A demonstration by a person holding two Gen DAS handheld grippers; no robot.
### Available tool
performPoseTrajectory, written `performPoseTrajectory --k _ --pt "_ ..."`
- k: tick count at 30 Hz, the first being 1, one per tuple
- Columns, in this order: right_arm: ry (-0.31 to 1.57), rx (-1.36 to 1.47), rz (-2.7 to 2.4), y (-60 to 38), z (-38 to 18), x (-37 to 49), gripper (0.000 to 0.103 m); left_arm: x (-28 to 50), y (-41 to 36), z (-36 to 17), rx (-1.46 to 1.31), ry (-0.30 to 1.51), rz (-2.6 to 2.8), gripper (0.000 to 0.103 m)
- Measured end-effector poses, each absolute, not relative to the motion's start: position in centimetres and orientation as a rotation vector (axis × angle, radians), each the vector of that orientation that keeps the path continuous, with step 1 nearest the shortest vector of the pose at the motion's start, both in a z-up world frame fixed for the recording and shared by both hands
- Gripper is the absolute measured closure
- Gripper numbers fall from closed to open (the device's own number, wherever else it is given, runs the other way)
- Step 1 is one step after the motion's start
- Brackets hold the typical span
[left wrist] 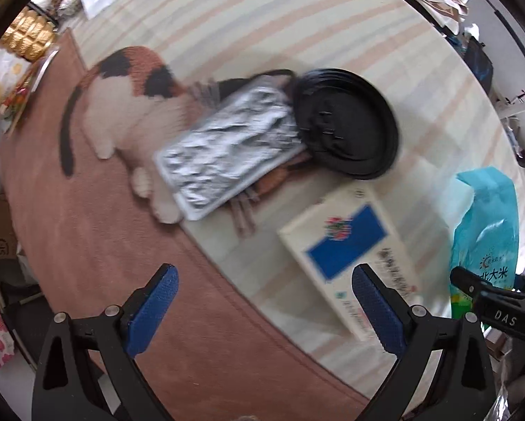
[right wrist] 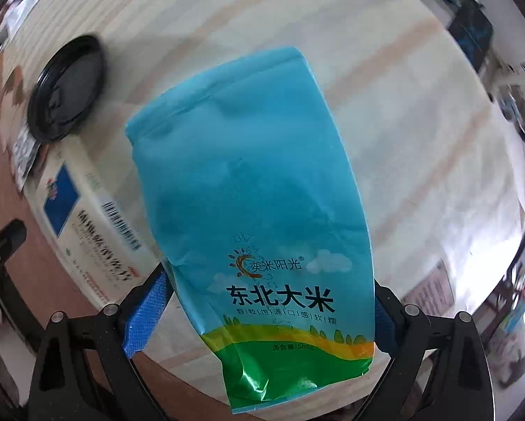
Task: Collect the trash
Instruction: 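Grasp the white-and-blue medicine box with the left tool while the right tool grasps the blue rice bag, then carry the medicine box and rice bag over the white bin with both tools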
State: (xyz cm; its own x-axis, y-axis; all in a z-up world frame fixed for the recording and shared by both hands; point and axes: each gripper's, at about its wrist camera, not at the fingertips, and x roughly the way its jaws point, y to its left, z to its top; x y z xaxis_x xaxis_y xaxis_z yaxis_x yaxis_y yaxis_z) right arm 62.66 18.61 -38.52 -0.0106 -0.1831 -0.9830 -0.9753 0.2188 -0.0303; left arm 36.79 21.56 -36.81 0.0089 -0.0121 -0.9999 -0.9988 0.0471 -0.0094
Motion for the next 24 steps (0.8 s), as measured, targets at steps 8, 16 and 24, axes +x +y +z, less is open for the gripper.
performPoseTrajectory --k 8,16,24 --pt "1.584 -0.751 0.694 13.4 -37.6 70.2 0.004 40.1 22.4 -41.9 -1.584 1.177 1.088 0.003" --pt "1.559 -0.759 0.688 11.7 -38.7 70.7 0.005 41.6 20.9 -42.2 -1.455 1.246 1.126 0.021" --pt "1.543 -0.790 0.738 5.7 -37.9 66.3 0.009 41.8 12.2 -41.7 -0.882 1.481 0.798 0.023"
